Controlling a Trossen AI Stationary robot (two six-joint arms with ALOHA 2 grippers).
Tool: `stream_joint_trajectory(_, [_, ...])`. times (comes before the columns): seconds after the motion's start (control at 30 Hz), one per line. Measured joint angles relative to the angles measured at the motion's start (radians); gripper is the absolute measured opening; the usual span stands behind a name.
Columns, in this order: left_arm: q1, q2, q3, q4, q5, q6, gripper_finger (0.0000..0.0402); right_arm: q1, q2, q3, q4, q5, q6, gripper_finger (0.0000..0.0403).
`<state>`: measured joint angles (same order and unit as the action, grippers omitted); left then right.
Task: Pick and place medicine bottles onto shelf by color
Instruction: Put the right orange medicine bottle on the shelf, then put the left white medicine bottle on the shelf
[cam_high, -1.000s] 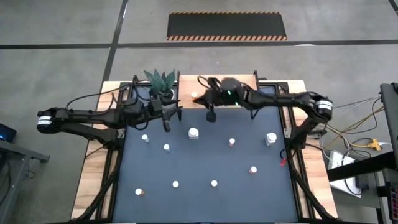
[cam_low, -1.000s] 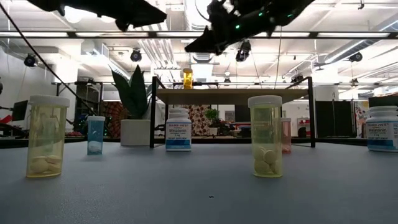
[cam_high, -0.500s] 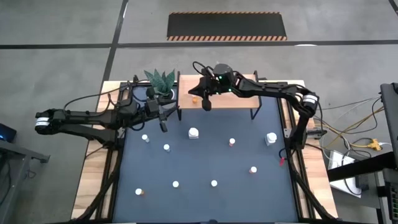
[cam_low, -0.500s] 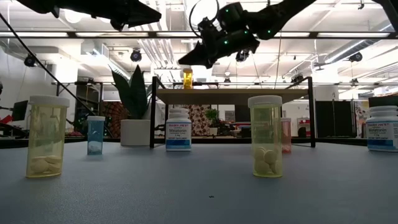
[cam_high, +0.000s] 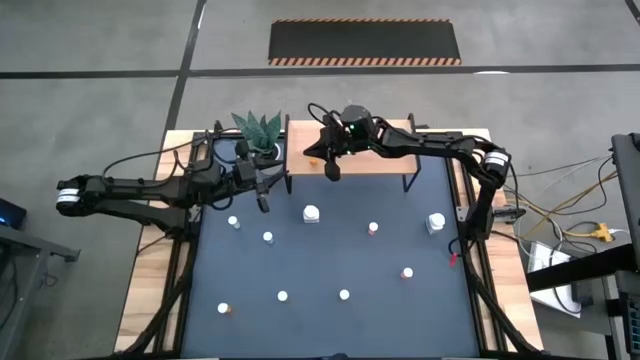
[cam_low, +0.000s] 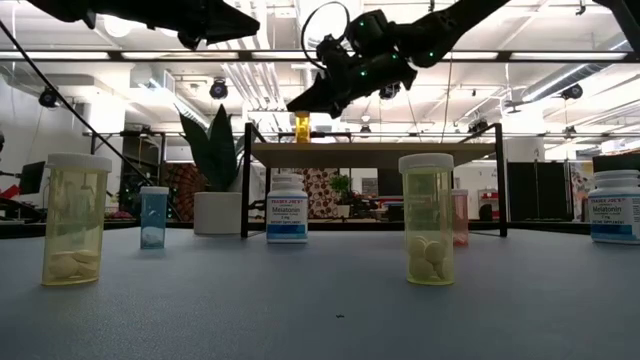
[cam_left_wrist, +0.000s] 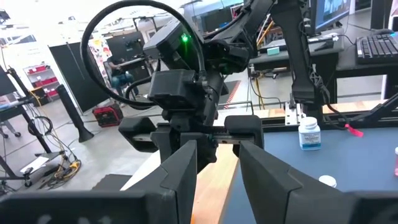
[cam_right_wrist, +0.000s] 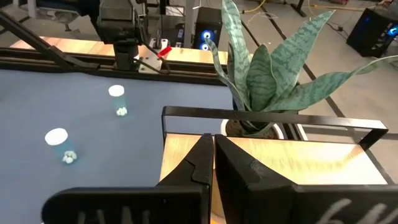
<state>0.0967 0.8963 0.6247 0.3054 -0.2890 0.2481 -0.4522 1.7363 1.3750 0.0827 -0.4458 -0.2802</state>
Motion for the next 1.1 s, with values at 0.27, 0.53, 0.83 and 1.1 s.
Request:
stream_joint_trajectory(0.27, [0.000,0.000,0.000,0.000,0.000,-0.001,0.0104,0.000,0.000,0.004,0.001,0.001,0.008,0.0008])
stream_joint_trajectory(0.53, [0.000,0.000,0.000,0.000,0.000,-0.005,0.0104,0.000,-0.036,0.011,0.003,0.002,-0.005,0.0008])
stream_joint_trajectory(0.83, [-0.010,0.025,-0.010,0.000,0.019,-0.078,0.0104,0.065,-0.173,-0.027,-0.096,-0.001,-0.034,0.0009])
stream_joint_trajectory(1.1, [-0.088,0.102,-0.039,0.000,0.076,-0.138,0.0104,0.276,-0.395,-0.325,-0.028,0.182,0.016,0.0008])
